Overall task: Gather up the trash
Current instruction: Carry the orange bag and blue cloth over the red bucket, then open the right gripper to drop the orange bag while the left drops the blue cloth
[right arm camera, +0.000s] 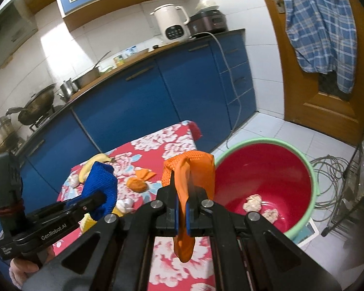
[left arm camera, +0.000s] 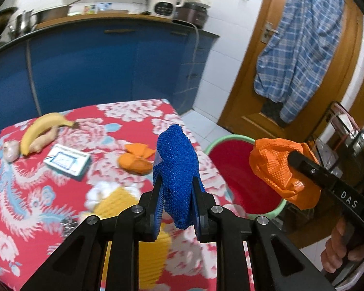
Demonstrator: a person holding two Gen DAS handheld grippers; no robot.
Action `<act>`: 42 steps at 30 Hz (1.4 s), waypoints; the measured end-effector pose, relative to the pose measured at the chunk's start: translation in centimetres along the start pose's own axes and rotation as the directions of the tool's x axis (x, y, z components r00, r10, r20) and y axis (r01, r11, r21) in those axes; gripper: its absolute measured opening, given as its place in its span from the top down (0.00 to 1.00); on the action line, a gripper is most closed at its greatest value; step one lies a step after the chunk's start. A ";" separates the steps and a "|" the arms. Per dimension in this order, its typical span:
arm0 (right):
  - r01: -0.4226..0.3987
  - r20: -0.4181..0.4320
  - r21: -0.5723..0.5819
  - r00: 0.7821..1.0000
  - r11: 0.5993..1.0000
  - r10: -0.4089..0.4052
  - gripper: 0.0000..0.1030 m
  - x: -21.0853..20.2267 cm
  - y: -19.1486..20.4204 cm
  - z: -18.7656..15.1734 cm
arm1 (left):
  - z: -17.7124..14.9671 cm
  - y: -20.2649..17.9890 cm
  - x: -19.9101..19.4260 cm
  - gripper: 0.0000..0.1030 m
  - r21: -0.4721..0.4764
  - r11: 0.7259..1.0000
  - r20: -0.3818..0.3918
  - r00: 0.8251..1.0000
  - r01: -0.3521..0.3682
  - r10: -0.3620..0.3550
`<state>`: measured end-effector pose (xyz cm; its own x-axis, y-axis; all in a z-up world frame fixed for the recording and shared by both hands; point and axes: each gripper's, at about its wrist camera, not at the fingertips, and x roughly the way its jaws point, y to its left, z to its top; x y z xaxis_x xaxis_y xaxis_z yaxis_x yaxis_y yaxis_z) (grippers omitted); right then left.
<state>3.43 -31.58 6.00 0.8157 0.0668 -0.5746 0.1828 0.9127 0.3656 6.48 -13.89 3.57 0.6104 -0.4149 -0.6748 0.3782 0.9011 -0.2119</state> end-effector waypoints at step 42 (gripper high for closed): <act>0.197 -0.056 0.130 0.980 0.972 -0.192 0.79 3.7 -10.2 -2.8 | -0.3 -8.5 9.0 0.80 0.143 0.985 -0.105 0.991 0.094 -0.080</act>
<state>3.07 -39.48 -1.90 0.7336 -0.0869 -0.6740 0.4100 0.8476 0.3370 8.52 -25.24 -0.93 0.5020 -0.4697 -0.7262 0.5298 0.8307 -0.1711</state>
